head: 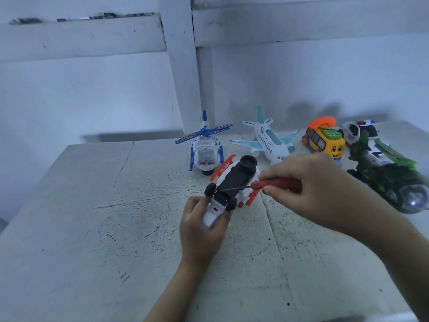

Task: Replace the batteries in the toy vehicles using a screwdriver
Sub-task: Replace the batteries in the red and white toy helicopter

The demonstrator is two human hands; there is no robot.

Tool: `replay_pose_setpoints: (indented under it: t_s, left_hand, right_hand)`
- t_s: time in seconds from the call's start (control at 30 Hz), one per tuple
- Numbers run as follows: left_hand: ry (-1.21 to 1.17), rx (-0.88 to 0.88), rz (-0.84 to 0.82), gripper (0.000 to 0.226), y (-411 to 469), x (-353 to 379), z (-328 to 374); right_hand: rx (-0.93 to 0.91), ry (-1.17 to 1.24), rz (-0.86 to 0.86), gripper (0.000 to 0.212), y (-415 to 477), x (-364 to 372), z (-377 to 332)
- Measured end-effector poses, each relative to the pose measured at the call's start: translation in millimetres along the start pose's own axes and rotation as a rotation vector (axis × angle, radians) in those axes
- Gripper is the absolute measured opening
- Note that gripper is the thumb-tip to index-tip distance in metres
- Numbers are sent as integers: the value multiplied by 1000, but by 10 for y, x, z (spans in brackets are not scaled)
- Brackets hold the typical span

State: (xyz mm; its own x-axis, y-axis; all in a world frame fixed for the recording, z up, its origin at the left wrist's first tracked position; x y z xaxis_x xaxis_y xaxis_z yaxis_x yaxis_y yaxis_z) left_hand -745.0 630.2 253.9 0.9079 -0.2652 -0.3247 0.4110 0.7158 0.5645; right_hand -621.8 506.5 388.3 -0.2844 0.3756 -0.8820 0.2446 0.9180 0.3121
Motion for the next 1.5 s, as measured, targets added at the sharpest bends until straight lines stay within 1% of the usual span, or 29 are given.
replay_pose_setpoints:
  t_s: [0.27,0.37,0.47,0.6,0.67,0.77,0.83,0.93,1.13,1.27,1.43,1.5]
  left_hand:
    - [-12,27,-21,47,19,48,87]
    - [12,24,-35,46,49,61,102]
    - [46,33,-62,47,76,81,130]
    - [58,27,-80,47,92,111,147]
    - [56,26,-74,43,99,126,168]
    - [61,10,-67,37,103,147,191]
    - [56,-3,-63,38,100,141,200]
    - [54,23,-79,45,103,125,217]
    - [44,74,-63,51,115,100,234]
    - [47,70,-48,50,104,97,209]
    - [51,63,-51,49,101,106,198]
    - [66,56,-59,45,100,112,185]
  right_hand:
    - [129,87,3,16,-194,-48,190]
    - [154,111,-39,13,-221,23,211]
    - [164,115,-57,12,-239,101,214]
    - [145,34,-68,16,-270,173,199]
    - [124,1,-38,17,-296,214,171]
    - [121,-84,28,25,-336,281,126]
    - [128,-28,36,26,-349,283,121]
    - [167,35,12,20,-336,192,140]
    - [211,-19,-50,19,-303,120,169]
    - [191,29,-57,20,-301,177,149]
    - [183,29,-45,26,-319,188,133]
    - [193,38,-50,26,-312,203,141]
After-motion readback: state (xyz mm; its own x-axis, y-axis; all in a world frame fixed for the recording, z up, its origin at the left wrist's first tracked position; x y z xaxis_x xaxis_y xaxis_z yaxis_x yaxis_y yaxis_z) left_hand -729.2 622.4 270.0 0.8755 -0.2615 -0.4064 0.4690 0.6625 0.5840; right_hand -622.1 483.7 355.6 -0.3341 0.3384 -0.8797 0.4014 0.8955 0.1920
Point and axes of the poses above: each hand's wrist, its own y-axis towards the middle knuckle, its own x-axis out of the palm, z = x × y, the point moved 7 cm from there along y, towards the middle knuckle, and after that the axes turned 4 degrees about -y, right-handed, at the moved point
